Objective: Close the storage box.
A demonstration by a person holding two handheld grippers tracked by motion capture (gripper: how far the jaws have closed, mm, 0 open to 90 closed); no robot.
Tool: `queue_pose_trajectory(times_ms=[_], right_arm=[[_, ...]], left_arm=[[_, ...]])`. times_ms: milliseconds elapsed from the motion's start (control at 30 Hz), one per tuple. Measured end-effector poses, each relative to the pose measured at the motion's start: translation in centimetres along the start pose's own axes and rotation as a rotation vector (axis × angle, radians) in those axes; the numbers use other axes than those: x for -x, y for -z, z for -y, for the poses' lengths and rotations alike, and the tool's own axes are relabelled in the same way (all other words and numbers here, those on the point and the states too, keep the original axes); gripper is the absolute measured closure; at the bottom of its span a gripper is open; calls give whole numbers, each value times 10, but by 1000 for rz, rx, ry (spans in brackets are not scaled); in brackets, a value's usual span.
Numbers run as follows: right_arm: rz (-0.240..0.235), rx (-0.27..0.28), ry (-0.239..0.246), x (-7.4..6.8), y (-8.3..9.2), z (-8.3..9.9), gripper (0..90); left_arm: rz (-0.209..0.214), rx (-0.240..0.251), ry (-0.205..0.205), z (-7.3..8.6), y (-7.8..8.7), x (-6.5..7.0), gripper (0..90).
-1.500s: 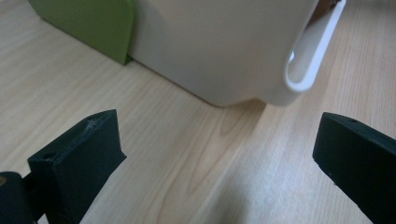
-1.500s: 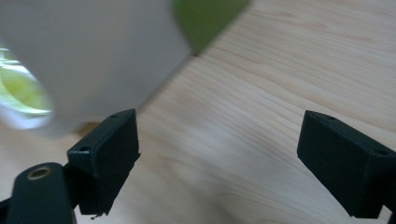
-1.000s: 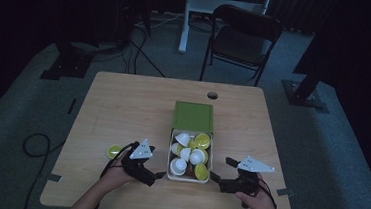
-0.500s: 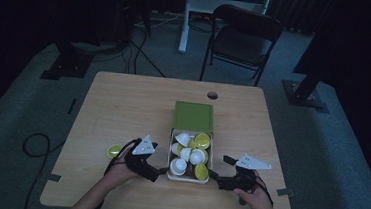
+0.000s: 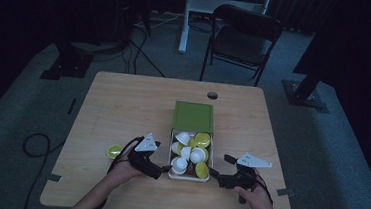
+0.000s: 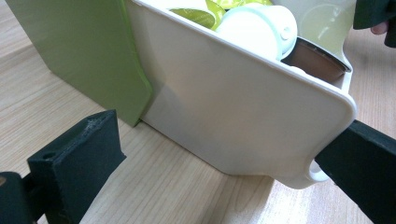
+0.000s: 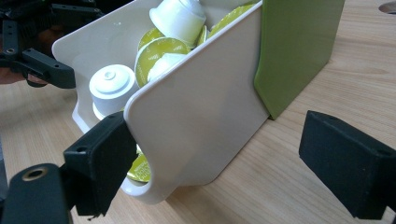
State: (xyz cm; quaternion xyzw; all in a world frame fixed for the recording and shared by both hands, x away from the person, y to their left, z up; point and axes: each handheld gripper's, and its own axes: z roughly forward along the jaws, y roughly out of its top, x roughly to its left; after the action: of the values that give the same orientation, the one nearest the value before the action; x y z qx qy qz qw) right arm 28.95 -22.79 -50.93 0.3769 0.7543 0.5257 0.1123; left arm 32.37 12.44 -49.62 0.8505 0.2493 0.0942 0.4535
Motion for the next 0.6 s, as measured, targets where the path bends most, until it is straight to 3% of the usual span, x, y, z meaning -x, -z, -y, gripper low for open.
queue_pose_trajectory(times_ms=[600], right_arm=[[20, -2, -3, 5, -7, -6, 110]], left_arm=[[-24, 3, 12, -2, -4, -10, 12]])
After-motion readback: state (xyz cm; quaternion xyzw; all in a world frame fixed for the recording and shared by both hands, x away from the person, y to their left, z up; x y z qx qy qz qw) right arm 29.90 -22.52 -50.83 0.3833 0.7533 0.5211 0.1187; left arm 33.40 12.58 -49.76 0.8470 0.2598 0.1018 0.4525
